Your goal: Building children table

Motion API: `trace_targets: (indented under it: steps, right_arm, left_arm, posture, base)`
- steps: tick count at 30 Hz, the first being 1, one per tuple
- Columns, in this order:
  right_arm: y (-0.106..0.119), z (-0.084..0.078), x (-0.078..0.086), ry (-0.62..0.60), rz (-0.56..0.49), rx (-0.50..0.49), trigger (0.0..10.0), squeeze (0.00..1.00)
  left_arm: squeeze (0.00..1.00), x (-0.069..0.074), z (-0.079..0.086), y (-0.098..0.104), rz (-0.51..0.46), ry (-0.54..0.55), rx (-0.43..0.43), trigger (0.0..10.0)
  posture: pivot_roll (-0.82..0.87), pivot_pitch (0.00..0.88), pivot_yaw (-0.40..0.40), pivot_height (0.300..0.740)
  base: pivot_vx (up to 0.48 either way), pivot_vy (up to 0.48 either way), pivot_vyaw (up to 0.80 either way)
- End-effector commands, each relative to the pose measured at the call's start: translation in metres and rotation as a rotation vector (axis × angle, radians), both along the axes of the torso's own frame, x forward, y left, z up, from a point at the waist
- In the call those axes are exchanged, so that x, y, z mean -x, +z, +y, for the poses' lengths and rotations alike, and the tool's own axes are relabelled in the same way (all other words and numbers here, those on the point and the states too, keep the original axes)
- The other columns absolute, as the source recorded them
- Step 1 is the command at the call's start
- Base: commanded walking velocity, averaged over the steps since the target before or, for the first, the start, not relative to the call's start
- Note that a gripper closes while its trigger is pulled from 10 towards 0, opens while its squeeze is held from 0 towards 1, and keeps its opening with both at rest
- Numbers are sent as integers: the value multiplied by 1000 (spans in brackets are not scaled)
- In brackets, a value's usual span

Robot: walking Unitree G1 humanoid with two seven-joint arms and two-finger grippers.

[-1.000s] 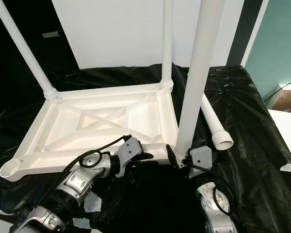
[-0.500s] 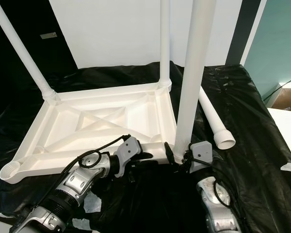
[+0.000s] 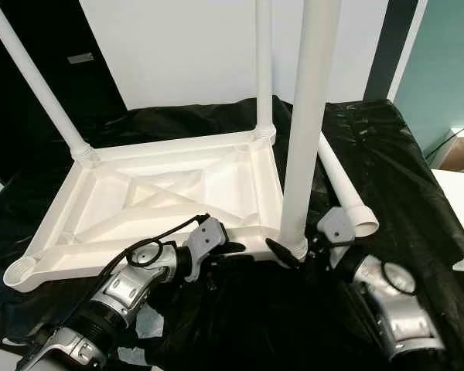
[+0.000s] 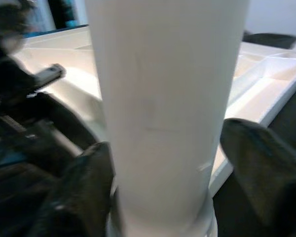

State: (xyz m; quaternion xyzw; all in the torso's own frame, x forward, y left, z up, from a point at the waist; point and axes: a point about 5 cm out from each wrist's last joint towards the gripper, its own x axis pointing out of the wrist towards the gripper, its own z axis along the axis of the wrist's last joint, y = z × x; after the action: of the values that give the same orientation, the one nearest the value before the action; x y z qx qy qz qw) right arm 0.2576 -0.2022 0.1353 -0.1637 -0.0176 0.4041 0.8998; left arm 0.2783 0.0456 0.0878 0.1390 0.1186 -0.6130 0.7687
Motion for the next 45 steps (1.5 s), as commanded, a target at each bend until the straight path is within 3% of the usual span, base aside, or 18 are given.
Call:
trace_targets:
  steps: [1,7,13,15,16,17,19,24,28,29,30,33,34,39,40,45]
  right_arm:
    - [-1,0,2,44,55,-28,0,0]
    - [-8,-5,4,40,126,-56,0,0]
    - [-16,1,10,19,153,-94,0,0]
    - [-24,19,15,-156,70,-179,0,0]
    - [-24,19,15,-156,70,-179,0,0]
    - [-25,24,16,-307,-8,-225,0,0]
    - [-23,27,20,-498,-90,-290,0,0]
    - [-18,25,19,-653,-144,-367,0,0]
    - [-18,27,16,-609,-137,-345,0,0]
    - [-19,29,16,-598,-130,-332,2314,0]
    - [-22,30,15,-589,-107,-308,10000,0]
    - [-28,34,15,-539,-71,-278,10000,0]
    - [-29,36,16,-499,-62,-272,10000,1000]
    - [-18,30,5,-396,-83,-241,10000,1000]
    - [-13,27,1,-375,-96,-224,10000,0]
    - [1,17,-12,-198,-79,-134,10000,0]
  left_arm:
    - [0,16,11,-35,138,-35,-131,10000]
    - [0,17,12,-36,141,-33,-129,10000]
    - [0,18,12,-36,144,-33,-128,10000]
    - [0,17,12,-36,142,-33,-128,10000]
    - [0,17,12,-36,142,-33,-128,10000]
    - [0,16,12,-36,141,-32,-127,10000]
    - [0,16,11,-35,141,-32,-125,10000]
    - [0,17,11,-36,146,-33,-125,10000]
    - [0,16,12,-36,142,-36,-130,10000]
    - [0,16,12,-36,140,-35,-130,10000]
    - [0,15,11,-35,139,-34,-130,10000]
    - [0,15,11,-35,139,-32,-128,10000]
    - [0,15,11,-35,139,-31,-127,10000]
    - [0,14,12,-36,141,-27,-127,10000]
    - [0,15,13,-36,141,-26,-127,10000]
    - [0,14,12,-36,138,-30,-129,10000]
  posture:
    - [-66,0,95,740]
    - [-62,0,92,740]
    - [-64,0,92,740]
    - [-62,0,89,740]
    - [-62,0,89,740]
    - [-61,0,89,740]
    - [-57,0,91,740]
    - [-62,0,97,740]
    - [-60,0,93,740]
    - [-60,0,93,740]
    - [-60,0,93,740]
    - [-57,0,92,740]
    - [-56,0,92,740]
    - [-63,0,94,740]
    - [-63,0,94,740]
    - [-63,0,93,740]
  base:
    - [0,0,0]
    - [0,0,0]
    - [0,0,0]
    - [0,0,0]
    - [0,0,0]
    - [0,0,0]
    - [0,0,0]
    - [0,0,0]
    - [0,0,0]
    - [0,0,0]
    - [0,0,0]
    - [0,0,0]
    - [0,0,0]
    - [0,0,0]
    - [0,0,0]
    - [0,0,0]
